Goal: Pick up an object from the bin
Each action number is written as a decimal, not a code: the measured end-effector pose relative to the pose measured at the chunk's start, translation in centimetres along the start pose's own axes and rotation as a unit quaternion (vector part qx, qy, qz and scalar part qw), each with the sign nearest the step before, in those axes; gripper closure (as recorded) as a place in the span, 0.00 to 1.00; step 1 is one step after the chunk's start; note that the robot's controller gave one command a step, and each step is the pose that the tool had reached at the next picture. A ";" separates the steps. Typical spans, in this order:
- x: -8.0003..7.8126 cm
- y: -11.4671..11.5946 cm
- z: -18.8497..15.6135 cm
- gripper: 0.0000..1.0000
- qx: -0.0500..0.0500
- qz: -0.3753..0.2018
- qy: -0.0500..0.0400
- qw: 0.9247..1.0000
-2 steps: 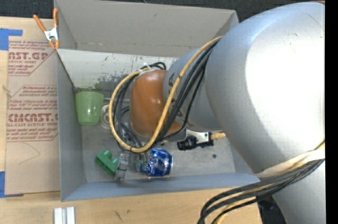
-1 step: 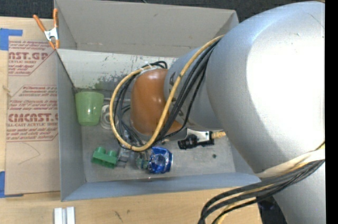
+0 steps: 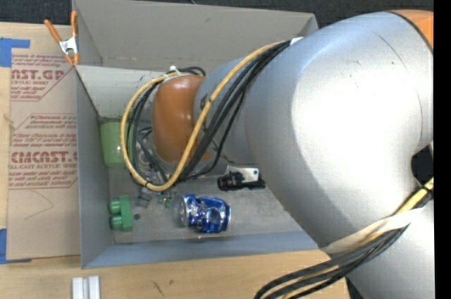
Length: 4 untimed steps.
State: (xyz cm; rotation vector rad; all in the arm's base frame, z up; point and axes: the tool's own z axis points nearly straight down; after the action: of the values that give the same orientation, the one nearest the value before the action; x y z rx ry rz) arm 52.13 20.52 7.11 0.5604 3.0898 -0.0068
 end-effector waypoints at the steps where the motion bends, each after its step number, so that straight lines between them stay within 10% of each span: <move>1: 0.3 0.4 0.0 0.00 -0.001 -0.003 0.001 1.000; 2: 4.7 2.0 -0.4 0.00 0.002 0.000 0.002 1.000; 3: 4.5 2.2 -0.4 1.00 -0.002 0.002 0.001 1.000; 4: 3.1 2.4 -6.9 1.00 -0.004 -0.009 -0.001 1.000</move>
Offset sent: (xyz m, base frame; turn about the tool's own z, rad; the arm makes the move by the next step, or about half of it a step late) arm 0.0000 0.0000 0.0000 0.0000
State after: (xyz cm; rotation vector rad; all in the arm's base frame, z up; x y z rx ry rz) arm 50.08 23.90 13.98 0.5326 3.0906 0.0059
